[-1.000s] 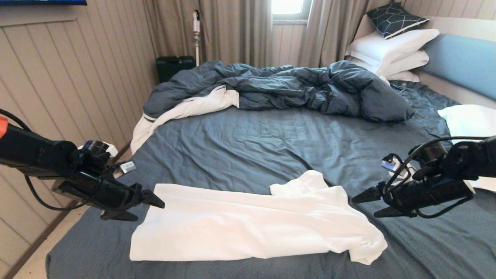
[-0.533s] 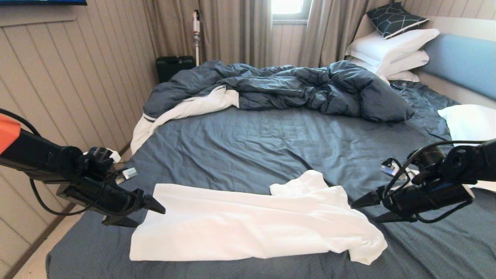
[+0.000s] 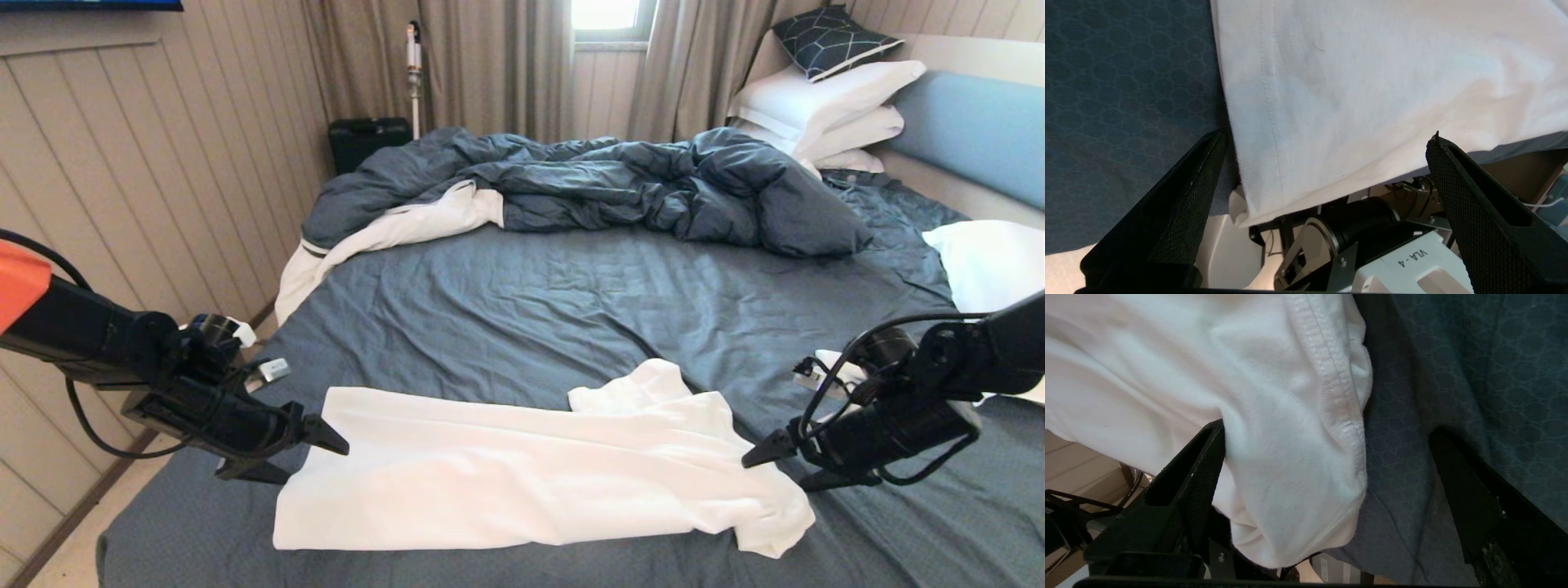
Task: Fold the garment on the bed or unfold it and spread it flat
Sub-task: Fold the white T-shirt
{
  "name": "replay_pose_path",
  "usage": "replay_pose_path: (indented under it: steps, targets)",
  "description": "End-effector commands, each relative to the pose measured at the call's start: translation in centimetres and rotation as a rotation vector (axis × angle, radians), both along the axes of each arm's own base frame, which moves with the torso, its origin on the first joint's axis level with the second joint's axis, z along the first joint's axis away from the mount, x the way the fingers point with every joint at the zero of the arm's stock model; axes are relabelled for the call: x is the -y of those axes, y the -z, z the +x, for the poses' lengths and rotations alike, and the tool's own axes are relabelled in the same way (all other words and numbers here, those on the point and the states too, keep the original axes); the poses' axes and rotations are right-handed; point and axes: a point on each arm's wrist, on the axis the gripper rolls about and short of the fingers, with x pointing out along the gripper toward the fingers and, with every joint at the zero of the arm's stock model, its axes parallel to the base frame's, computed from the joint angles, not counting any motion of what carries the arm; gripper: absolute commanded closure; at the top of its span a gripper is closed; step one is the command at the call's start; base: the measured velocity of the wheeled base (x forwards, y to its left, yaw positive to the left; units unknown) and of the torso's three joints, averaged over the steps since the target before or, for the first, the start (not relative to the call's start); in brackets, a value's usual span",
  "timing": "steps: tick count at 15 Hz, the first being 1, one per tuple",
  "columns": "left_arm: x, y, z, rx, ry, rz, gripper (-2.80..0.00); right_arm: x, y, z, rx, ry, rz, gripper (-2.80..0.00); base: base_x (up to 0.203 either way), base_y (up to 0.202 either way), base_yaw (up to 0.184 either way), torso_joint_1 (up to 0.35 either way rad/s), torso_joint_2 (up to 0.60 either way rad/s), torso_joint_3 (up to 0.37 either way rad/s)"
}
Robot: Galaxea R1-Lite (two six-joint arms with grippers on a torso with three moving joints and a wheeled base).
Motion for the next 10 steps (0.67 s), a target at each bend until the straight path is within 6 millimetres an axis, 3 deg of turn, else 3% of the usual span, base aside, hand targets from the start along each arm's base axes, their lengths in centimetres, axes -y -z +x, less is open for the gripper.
replay_pose_path:
  steps: [1,6,10]
  targets:
    - [0.0,0.1,0.0,-0.005,-0.001,-0.003,-2.8,-0.2,0.8,0.1,-0.026,-0.009,0.008,-2.8,0.0,0.0,0.0,0.0,0.0,0.0]
    - [0.0,-0.1,-0.1,0.001,0.0,-0.004,-2.8,-2.0,1.7,0.5,-0.059,-0.054,0.03,-2.8,0.0,0.0,0.0,0.0,0.0,0.0]
    - [0.0,-0.2,-0.2,0.001,0.0,-0.004,-2.8,-2.2,1.5,0.6,-0.056,-0.051,0.052,-2.8,0.0,0.0,0.0,0.0,0.0,0.0]
